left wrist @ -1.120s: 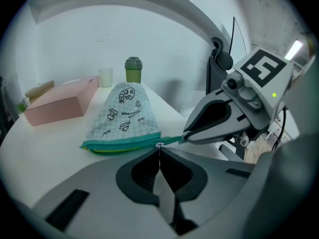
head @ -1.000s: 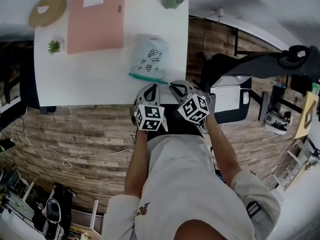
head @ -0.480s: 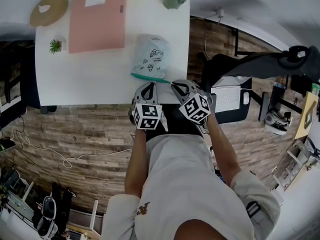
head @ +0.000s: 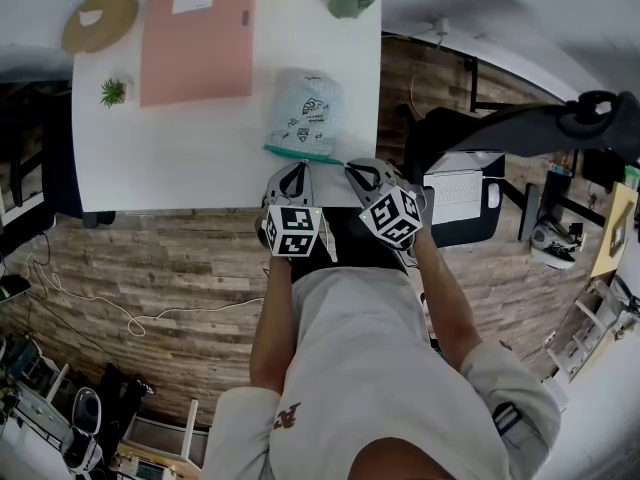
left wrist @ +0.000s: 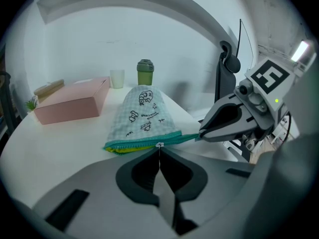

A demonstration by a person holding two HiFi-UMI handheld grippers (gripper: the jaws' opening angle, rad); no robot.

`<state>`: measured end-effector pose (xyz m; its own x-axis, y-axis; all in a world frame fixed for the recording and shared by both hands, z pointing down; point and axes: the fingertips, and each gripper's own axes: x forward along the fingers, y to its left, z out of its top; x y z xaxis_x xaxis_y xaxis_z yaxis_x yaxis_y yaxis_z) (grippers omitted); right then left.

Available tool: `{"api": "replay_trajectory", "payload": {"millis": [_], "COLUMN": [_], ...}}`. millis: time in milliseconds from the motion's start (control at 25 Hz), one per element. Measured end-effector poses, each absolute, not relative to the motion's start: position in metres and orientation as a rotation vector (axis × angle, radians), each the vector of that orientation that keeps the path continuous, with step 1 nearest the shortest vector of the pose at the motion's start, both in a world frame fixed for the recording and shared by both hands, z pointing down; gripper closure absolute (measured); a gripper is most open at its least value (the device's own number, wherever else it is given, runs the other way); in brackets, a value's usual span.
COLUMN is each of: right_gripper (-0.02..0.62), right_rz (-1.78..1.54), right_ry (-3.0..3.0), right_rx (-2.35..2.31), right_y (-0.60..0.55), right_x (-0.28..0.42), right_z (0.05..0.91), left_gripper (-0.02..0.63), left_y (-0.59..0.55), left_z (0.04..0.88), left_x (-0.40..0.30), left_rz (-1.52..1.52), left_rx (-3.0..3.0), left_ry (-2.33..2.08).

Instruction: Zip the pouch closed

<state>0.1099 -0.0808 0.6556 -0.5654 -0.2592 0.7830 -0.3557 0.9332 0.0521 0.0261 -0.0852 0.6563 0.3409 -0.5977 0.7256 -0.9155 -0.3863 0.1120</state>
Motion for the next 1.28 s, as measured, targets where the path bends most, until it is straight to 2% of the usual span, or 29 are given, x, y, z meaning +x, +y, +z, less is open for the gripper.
{"api": "replay_trajectory", "payload": {"millis": [1280], "right_gripper": [0.578], "right_rz": [0.145], "right_ry": [-2.172], "right_rx": [0.473], "right_y": [-0.084], "right_x": [0.122], "right_z": [0.657], "left_gripper": [0.607], "left_y": [-0.09], "left_z": [0.656], "left_x": [-0.005], "left_rz": [0.808], "left_rx": [2.046], "left_ry": [-1.386]}}
